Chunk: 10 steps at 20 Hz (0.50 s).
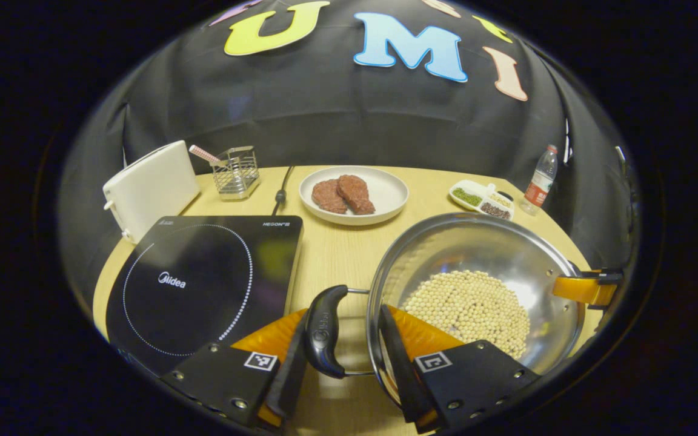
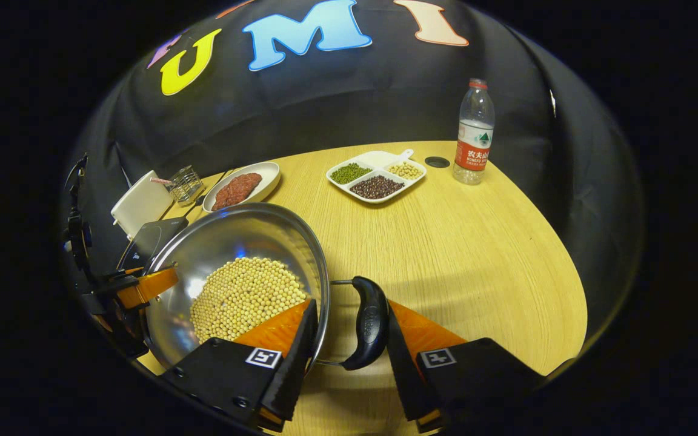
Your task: First push the handle of the pot to place it horizontally, then grasp the pot with both hands and set it on the induction cooktop.
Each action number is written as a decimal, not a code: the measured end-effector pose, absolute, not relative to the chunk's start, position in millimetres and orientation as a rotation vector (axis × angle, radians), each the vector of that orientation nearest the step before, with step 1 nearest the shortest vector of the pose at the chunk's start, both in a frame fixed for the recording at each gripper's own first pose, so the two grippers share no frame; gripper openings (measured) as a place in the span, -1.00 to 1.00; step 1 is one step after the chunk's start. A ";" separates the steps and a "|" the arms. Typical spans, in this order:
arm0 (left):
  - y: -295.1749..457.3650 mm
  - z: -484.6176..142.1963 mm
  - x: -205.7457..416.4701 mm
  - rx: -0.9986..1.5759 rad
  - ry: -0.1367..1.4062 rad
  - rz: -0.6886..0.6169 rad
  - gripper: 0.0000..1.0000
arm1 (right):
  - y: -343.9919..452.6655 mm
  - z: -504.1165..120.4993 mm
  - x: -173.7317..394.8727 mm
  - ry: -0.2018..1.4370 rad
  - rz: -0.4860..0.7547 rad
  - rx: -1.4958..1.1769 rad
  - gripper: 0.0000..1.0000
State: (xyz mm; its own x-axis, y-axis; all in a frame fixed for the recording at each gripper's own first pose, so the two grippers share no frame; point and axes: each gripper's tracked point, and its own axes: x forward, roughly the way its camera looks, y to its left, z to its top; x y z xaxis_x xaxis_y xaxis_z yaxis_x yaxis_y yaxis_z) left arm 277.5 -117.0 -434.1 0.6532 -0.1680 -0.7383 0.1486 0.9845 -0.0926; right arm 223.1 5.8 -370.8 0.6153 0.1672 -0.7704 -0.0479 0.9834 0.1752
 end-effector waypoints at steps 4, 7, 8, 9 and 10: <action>-116.9 -438.0 276.1 -0.016 0.862 -0.186 0.35 | 7.4 -368.7 219.8 0.924 0.102 0.159 0.07; -116.7 -437.4 274.8 -0.010 0.871 -0.193 0.18 | 9.0 -370.6 220.5 0.928 0.100 0.148 -0.09; -116.1 -437.0 275.6 -0.011 0.870 -0.194 0.15 | 9.6 -370.5 221.7 0.933 0.104 0.147 -0.12; -116.6 -434.7 275.5 -0.011 0.867 -0.194 0.17 | 9.6 -370.2 220.6 0.935 0.102 0.146 -0.19; -117.1 -432.2 276.7 -0.011 0.863 -0.197 0.15 | 9.2 -368.8 219.2 0.938 0.096 0.132 -0.12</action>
